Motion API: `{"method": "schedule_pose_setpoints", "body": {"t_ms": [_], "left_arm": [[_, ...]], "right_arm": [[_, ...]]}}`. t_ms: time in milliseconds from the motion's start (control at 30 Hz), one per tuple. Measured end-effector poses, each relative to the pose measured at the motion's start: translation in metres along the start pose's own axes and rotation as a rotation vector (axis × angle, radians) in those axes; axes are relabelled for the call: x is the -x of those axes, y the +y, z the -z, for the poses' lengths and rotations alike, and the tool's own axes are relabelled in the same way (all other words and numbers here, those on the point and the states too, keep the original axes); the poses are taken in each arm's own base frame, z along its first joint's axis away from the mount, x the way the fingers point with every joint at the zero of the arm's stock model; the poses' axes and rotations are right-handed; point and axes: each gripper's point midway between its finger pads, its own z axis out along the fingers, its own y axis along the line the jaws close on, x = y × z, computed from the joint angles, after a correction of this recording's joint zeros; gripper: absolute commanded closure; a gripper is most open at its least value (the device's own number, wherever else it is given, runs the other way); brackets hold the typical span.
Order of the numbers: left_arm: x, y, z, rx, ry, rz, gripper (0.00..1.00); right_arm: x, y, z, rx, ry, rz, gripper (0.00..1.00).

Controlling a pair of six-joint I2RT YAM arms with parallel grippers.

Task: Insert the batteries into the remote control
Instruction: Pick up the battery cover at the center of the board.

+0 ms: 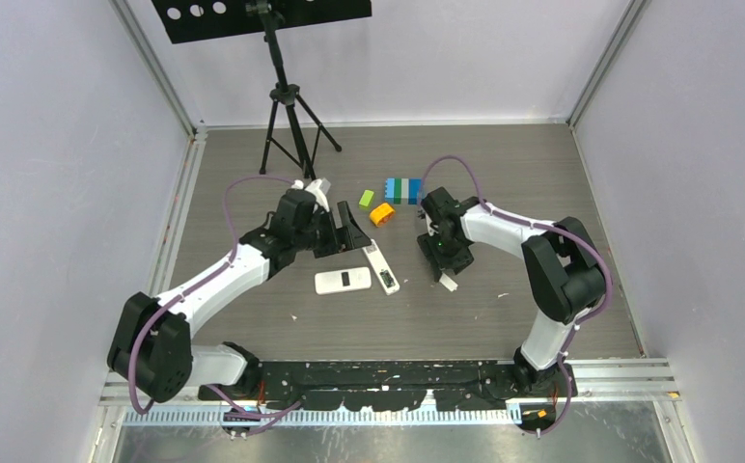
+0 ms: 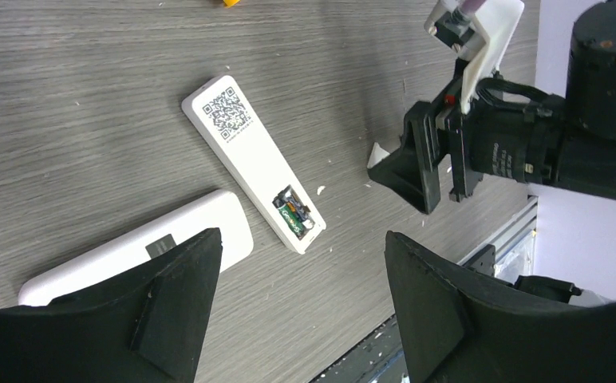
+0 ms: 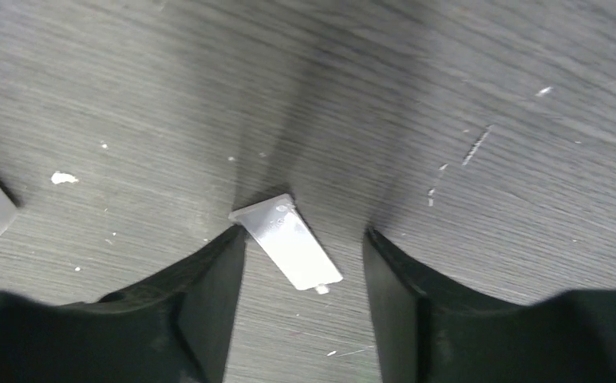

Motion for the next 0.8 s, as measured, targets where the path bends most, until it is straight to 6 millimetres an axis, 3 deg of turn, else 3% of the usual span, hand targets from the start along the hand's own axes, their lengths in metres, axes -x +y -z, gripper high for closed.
{"method": "schedule_pose_setpoints", "body": {"t_ms": [167,333,400,600,800], "left_arm": [[0.0042,-0.0047,-0.0001,-0.001,0.017,0.002,0.24],[0.0085,-0.0049,-0.0035,0.004,0.025,0.004,0.24],[0.0080,-0.0040,-0.0043,0.006,0.029,0.004,0.24],[0.0074,-0.0035,-0.0050,0.006,0.032,0.006,0.24],[0.0073,-0.0039,-0.0050,0.004,0.033,0.006,0.25]], "right_arm": [[0.0027,-0.0044,-0.0005,0.002,-0.003,-0.058,0.64],[0.0028,-0.0037,-0.0012,-0.024,-0.003,-0.182,0.72],[0.0024,-0.0034,-0.0020,-0.036,-0.005,-0.243,0.69],[0.0016,-0.0055,-0.0017,-0.085,-0.031,-0.400,0.47],[0.0061,-0.0096,-0.0013,-0.114,-0.059,-0.450,0.46]]}}
